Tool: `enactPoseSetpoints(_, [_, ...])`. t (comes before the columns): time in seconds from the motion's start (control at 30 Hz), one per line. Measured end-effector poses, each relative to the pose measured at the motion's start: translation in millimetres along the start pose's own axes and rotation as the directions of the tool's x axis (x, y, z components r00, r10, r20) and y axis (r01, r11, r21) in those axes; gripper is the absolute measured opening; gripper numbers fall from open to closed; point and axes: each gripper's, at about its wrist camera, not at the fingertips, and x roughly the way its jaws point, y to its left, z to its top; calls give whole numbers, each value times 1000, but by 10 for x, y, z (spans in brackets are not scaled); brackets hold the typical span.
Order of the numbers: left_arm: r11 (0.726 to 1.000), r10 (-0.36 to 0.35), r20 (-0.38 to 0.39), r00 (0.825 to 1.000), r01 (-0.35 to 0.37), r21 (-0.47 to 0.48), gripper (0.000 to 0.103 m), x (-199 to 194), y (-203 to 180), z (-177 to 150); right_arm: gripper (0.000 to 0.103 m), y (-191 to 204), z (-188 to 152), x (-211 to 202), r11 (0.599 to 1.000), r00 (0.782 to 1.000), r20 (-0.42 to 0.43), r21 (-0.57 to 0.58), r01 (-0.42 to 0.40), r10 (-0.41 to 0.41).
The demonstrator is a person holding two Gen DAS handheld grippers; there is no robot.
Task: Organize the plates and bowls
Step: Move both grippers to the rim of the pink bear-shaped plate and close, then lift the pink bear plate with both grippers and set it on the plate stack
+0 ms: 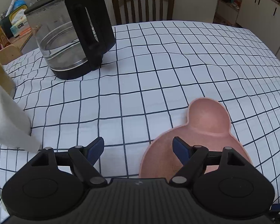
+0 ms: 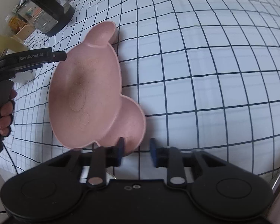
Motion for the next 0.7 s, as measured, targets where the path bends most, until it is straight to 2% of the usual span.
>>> enactPoseSetpoints(0.03, [1000,-7,-3,1000,7,0,80,28,0,17,13,-15,20,2,1000,1000,-1,8,-1,1])
enactPoseSetpoints(0.1, [1000,-18,-13,1000,19,8,72,69,-11,34,12,-46,68,10,1000,1000,-17,17,-8,8])
enactPoseSetpoints(0.13, [999,-30,-23,999,30,15,64,86,-14,38,12,-47,85,11,1000,1000,-22,5,-5,5])
enactPoseSetpoints(0.2, [999,-39,-33,999,40,23,60,105,-18,30,12,-32,124,11,999,1000,-27,-45,8,-9])
enactPoseSetpoints(0.37, [995,-89,-66,994,91,28,37,106,18,-18,10,-71,322,-6,994,999,-18,-106,37,-39])
enactPoseSetpoints(0.6, [993,-104,-91,990,109,48,34,21,16,-96,8,-136,739,-55,986,992,77,-126,105,-96])
enactPoseSetpoints(0.67, [994,-96,-85,992,100,50,34,5,20,-94,23,-188,798,-94,990,992,88,-103,96,-87])
enactPoseSetpoints(0.7, [994,-89,-79,993,93,48,34,0,26,-87,25,-199,801,-111,991,992,85,-89,101,-94])
